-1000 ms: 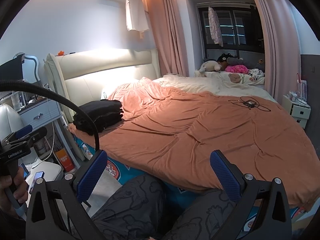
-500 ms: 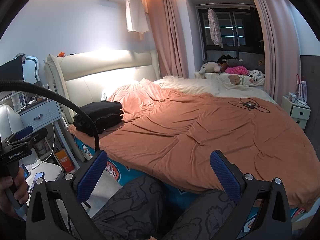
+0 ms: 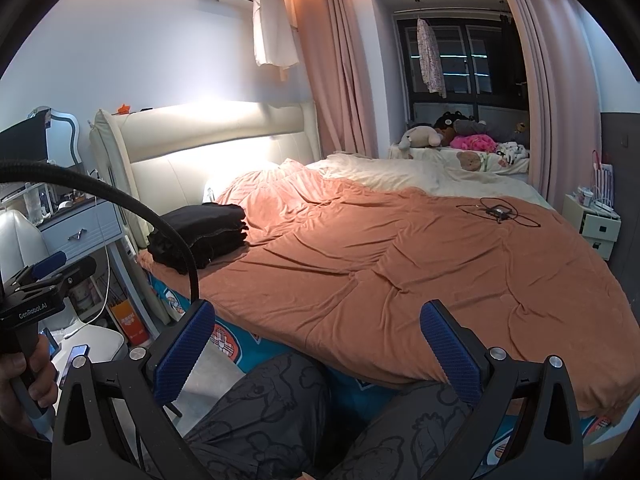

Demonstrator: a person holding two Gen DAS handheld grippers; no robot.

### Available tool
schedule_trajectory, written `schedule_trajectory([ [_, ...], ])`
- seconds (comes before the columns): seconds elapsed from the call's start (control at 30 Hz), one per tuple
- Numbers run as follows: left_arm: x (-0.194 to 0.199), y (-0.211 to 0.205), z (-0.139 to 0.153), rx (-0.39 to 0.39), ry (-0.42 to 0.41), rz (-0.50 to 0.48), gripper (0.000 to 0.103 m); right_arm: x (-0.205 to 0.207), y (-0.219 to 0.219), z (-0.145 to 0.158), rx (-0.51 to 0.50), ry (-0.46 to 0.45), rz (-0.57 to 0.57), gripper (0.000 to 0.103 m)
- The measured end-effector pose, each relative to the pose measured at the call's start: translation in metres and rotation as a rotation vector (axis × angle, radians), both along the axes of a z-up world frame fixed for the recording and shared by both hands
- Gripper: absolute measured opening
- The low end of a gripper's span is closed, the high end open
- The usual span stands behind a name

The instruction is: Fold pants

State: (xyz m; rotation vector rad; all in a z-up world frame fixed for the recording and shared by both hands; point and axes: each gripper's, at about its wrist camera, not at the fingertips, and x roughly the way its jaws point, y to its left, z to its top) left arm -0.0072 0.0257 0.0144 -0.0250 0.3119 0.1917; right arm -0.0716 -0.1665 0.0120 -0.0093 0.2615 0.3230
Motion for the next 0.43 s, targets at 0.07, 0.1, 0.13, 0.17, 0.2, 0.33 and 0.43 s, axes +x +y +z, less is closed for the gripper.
schedule_trajectory([
  [0.07, -0.0001, 0.0005, -0.0004, -0.003, 0.0, -0.004, 0.102, 0.0005, 0.0007, -0.0001, -0.002, 0.002, -0.001, 0.103],
  [0.1, -0.0005, 0.0004, -0.0001, -0.005, -0.004, -0.009, 0.102, 0.0004, 0.0014, 0.0004, -0.002, 0.003, -0.002, 0.103],
  [0.13, -0.0012, 0.0006, -0.0002, -0.004, -0.007, -0.011, 0.102, 0.0007, 0.0016, 0.0, -0.003, 0.005, -0.001, 0.103],
  [0.17, -0.0017, 0.0, 0.0001, 0.0, -0.01, -0.009, 0.102, 0.0005, 0.0016, 0.0005, -0.003, 0.005, -0.001, 0.103],
  [0.2, -0.0025, -0.0006, 0.0, 0.004, -0.012, -0.007, 0.102, 0.0001, 0.002, 0.0013, -0.004, 0.004, -0.001, 0.103],
  [0.33, -0.005, -0.0022, 0.0009, 0.009, -0.026, -0.016, 0.102, 0.0003, 0.0002, 0.0031, -0.001, 0.007, 0.0, 0.103],
  [0.43, -0.0049, -0.003, 0.0006, 0.011, -0.029, -0.014, 0.103, 0.0001, -0.0011, 0.0039, 0.001, 0.006, 0.0, 0.103],
])
